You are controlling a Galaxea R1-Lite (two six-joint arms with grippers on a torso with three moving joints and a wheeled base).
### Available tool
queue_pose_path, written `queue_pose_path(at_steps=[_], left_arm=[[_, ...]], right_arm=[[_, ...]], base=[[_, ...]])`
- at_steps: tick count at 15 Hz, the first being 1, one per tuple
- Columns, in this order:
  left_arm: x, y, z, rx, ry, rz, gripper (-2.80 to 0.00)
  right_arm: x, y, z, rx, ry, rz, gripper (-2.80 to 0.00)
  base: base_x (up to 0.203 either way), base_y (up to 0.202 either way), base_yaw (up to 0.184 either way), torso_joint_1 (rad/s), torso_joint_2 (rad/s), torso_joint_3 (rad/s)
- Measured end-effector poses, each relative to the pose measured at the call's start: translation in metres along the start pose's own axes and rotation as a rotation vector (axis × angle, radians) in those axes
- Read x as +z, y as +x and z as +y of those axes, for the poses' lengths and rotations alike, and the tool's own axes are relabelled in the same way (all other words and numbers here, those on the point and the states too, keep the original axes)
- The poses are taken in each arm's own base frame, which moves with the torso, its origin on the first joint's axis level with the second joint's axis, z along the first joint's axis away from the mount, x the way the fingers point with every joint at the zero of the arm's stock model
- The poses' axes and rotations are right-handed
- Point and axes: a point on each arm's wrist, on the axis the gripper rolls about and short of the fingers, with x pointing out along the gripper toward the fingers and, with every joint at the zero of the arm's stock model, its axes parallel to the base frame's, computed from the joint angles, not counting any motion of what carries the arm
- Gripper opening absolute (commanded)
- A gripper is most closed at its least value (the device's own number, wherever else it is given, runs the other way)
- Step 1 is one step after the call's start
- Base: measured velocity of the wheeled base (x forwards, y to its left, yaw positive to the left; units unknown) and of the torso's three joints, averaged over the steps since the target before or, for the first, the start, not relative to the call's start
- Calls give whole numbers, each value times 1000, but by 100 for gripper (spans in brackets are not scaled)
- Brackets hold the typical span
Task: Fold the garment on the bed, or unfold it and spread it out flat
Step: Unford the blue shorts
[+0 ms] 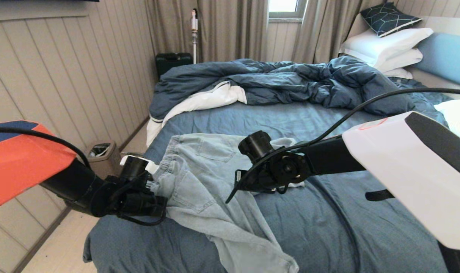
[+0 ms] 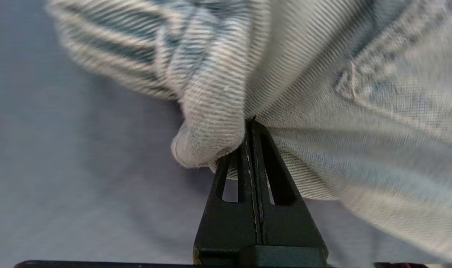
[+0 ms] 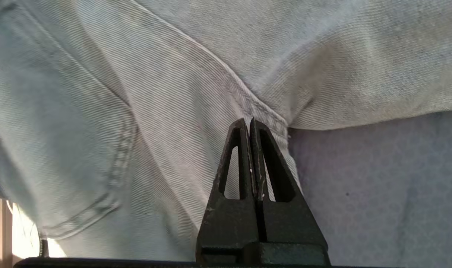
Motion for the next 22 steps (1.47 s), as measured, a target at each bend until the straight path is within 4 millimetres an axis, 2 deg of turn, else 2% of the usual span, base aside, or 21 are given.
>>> queue_pose_path(at_steps=[5,8,12,16,22], left_arm=[[6,-13,24,40,0,-26,-280],[-4,-24,31,51,20,-8,-280],[-14,-43,31,50,25,-10,-280],[-9,-61,31,52,29,-60,-280],[-4,-68,33,52,24,-97,-280]], right_arm=[[-11,5,3,6,-40,47,-280],[-17,12,1,-14,-61,81,-280],[-14,22,-8,-43,-60,97,-280],[0,29,-31,-82,-35,88,-280],[30,30,-67,-129,27,39,-280]], base=[[0,0,0,0,0,0],[0,0,0,0,0,0],[0,0,0,0,0,0],[0,0,0,0,0,0],[0,0,0,0,0,0]])
